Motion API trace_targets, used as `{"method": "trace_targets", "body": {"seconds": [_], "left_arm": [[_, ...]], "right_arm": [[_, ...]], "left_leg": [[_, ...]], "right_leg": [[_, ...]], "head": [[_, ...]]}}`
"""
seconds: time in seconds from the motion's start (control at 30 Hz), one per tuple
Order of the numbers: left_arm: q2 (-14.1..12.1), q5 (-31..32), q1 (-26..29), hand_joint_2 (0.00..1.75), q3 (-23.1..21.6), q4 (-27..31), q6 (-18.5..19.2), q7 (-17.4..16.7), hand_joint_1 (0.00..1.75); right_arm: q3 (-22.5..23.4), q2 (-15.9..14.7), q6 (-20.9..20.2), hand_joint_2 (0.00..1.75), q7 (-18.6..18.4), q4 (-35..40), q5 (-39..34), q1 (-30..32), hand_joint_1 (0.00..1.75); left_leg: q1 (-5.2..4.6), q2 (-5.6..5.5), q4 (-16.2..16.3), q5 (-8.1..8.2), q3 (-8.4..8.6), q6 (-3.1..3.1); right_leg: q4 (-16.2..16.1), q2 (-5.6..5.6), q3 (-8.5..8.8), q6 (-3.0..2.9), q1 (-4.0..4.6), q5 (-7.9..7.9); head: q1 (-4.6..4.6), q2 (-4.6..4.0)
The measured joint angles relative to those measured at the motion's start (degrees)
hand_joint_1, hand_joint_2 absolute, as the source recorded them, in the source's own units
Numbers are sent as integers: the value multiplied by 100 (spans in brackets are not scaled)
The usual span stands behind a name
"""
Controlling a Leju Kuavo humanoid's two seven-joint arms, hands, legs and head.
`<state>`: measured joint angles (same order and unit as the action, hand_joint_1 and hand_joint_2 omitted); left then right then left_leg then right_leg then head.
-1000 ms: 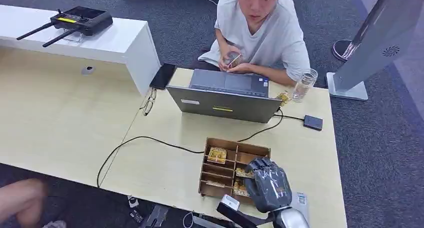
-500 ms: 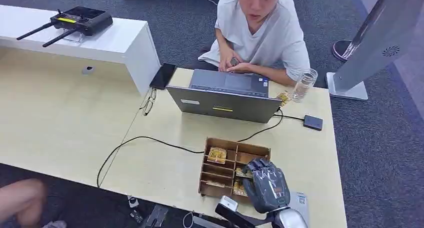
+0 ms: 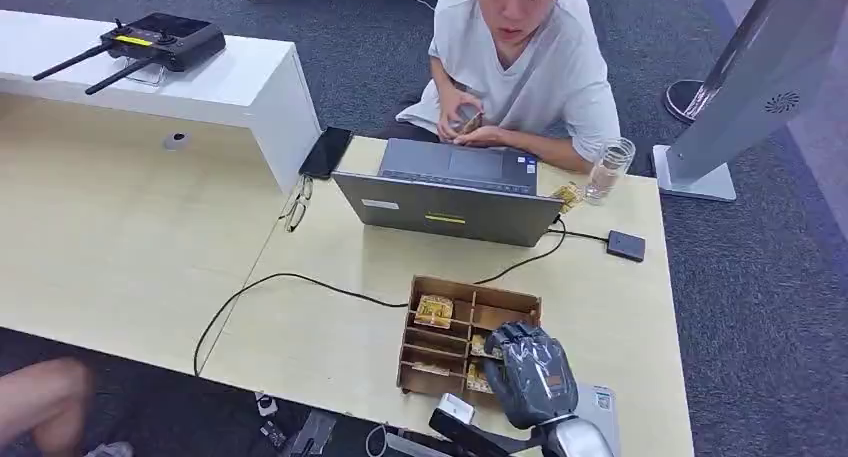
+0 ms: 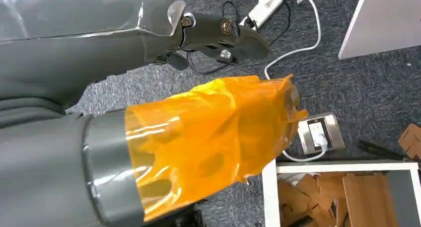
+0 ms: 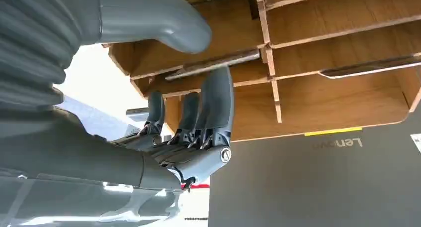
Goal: Pass the card to the sensor for recognition and then transmit it.
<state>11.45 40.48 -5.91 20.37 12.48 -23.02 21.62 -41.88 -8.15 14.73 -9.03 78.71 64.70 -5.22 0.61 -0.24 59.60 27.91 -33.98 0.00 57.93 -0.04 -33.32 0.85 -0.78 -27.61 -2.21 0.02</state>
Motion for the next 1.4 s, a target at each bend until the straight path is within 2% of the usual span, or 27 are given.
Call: {"method": "trace_targets", "body": {"seconds": [0.03, 0.1, 0.17, 0.2, 0.27, 0.3, 0.33, 1.4], "left_arm": [[0, 0, 0, 0, 0, 0, 0, 0, 0], [0, 0, 0, 0, -2, 0, 0, 0, 0], [0, 0, 0, 0, -2, 0, 0, 0, 0], [0, 0, 0, 0, -2, 0, 0, 0, 0], [0, -2, 0, 0, -4, 0, 0, 0, 0], [0, -2, 0, 0, -4, 0, 0, 0, 0], [0, -2, 0, 0, -4, 0, 0, -2, 0], [-2, -122, 4, 0, -98, 0, -13, 0, 0]], "right_arm": [[0, 0, 0, 175, 0, -7, 0, -3, 94], [-2, 0, 0, 175, -2, -15, 0, -9, 108], [-2, 0, 0, 175, -9, -24, 0, -11, 131], [-2, 0, 0, 175, -9, -28, 0, -15, 133], [-2, 0, 0, 175, -9, -33, 0, -30, 147], [-2, 0, 0, 175, -9, -33, -4, -44, 169], [-2, 0, 2, 175, -9, -33, -15, -59, 175], [-90, 15, 348, 175, 46, -74, -83, -99, 175]], "left_leg": [[0, 0, 0, 0, 0, 0], [0, 0, 0, 0, 0, 0], [0, 0, 0, 0, 0, 0], [0, 0, 0, 0, 0, 0], [0, 0, 0, 0, 0, 0], [0, 0, 0, 0, 1, 0], [0, 1, 0, 0, 1, 0], [0, 0, 0, 0, 1, 0]], "right_leg": [[0, 0, 0, 0, 0, 0], [0, 0, 0, 0, 0, 0], [0, 0, 0, 0, 0, 0], [0, 0, 0, 0, 0, 0], [0, 0, 0, 0, 0, 0], [0, 1, 0, 0, 0, 0], [0, 1, 0, 0, 0, 0], [0, 1, 0, 0, 0, 0]], "head": [[0, 0], [-2, 0], [0, 0], [-2, 0], [0, 0], [-2, 0], [-2, 0], [0, 0]]}}
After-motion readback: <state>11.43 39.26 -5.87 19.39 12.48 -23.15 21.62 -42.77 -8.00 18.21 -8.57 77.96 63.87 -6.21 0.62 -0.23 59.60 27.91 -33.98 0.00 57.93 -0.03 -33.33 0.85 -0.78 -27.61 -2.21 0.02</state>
